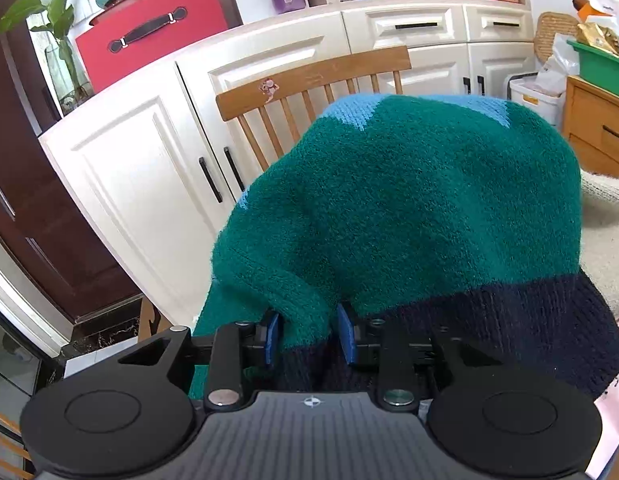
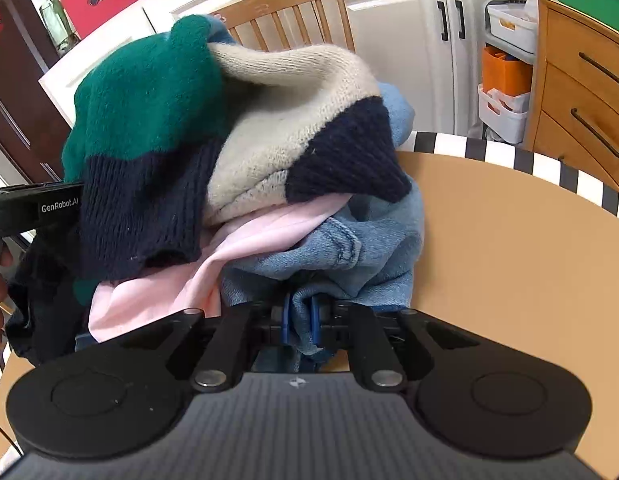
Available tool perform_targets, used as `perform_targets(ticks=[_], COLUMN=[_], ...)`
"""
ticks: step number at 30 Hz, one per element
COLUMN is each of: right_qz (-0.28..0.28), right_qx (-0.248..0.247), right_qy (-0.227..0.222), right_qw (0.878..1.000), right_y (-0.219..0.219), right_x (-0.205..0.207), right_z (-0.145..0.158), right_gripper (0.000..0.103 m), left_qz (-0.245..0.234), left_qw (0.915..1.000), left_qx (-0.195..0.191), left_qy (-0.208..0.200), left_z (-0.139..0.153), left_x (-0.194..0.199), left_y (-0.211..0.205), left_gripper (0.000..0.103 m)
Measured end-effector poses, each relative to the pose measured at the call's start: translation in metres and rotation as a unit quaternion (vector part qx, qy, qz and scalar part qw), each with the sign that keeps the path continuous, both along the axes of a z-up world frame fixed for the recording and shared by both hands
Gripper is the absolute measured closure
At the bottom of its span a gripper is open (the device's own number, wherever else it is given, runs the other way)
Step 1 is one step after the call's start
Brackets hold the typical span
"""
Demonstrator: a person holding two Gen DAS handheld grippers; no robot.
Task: Fold clothes
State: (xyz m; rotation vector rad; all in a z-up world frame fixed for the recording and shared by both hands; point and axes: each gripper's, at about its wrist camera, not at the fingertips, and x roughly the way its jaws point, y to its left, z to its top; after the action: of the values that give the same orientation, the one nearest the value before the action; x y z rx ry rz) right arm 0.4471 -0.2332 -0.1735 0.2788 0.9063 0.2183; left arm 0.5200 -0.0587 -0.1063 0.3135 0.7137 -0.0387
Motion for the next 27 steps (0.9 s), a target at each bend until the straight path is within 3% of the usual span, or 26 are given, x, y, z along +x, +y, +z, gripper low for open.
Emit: perform_targets(ticks=[3, 5, 6, 7, 8, 10, 13, 15, 17, 19, 22, 26, 27], right_qz=[0.000, 0.001, 0.002, 0.002, 0.003, 0.019, 0.059, 0.089, 0.121, 0.150, 0.164, 0.148, 0.144], right_qx=[0.003, 0.004, 0.005, 0.005, 0.007, 0.027, 0.024, 0.001, -0.031, -0.079, -0.109, -0.120, -0.117], right_qy=[0.003, 0.007, 0.009, 0.010, 0.010, -0.026, -0.080, -0.105, -0.124, -0.118, -0.105, -0.098, -0.096], right_qw=[1.000, 1.000, 1.000, 1.000, 1.000, 0.999, 0.995, 0.990, 0.984, 0.978, 0.975, 0.977, 0.978], right_y=[-0.007, -0.013, -0.016, -0.019, -0.023, -0.041, -0.062, -0.066, -0.067, -0.063, -0.060, -0.060, -0.061], right_x=[-0.010, -0.019, -0.024, -0.028, -0.034, -0.072, -0.133, -0.171, -0.206, -0.228, -0.260, -0.290, -0.295], right_z=[0.004, 0.008, 0.010, 0.012, 0.015, 0.027, 0.048, 0.062, 0.073, 0.077, 0.080, 0.091, 0.094], right_gripper=[0.092, 0.089, 0.088, 0.082, 0.064, 0.040, 0.042, 0.045, 0.046, 0.048, 0.048, 0.047, 0.047], left_qz=[0.012, 0.023, 0.029, 0.033, 0.032, 0.014, -0.018, -0.043, -0.058, -0.058, -0.041, 0.005, 0.007], left_qw=[0.9999, 0.9995, 0.9993, 0.9992, 0.9991, 0.9974, 0.9918, 0.9907, 0.9923, 0.9947, 0.9954, 0.9911, 0.9896], left_qx=[0.000, 0.005, 0.005, -0.003, -0.021, -0.071, -0.126, -0.129, -0.106, -0.075, -0.050, -0.089, -0.102], left_qy=[-0.009, -0.019, -0.023, -0.023, -0.021, -0.010, 0.008, 0.011, 0.023, 0.041, 0.070, 0.099, 0.101], left_z=[0.000, 0.004, 0.007, 0.011, 0.016, 0.027, 0.041, 0.044, 0.048, 0.038, 0.035, 0.028, 0.026], left_x=[-0.008, -0.016, -0.022, -0.029, -0.039, -0.072, -0.136, -0.189, -0.235, -0.276, -0.339, -0.394, -0.405], left_y=[0.002, 0.006, 0.010, 0.015, 0.023, 0.040, 0.068, 0.086, 0.093, 0.100, 0.122, 0.133, 0.131], left_gripper=[0.063, 0.049, 0.036, 0.022, 0.019, 0.018, 0.017, 0.016, 0.016, 0.017, 0.019, 0.022, 0.028])
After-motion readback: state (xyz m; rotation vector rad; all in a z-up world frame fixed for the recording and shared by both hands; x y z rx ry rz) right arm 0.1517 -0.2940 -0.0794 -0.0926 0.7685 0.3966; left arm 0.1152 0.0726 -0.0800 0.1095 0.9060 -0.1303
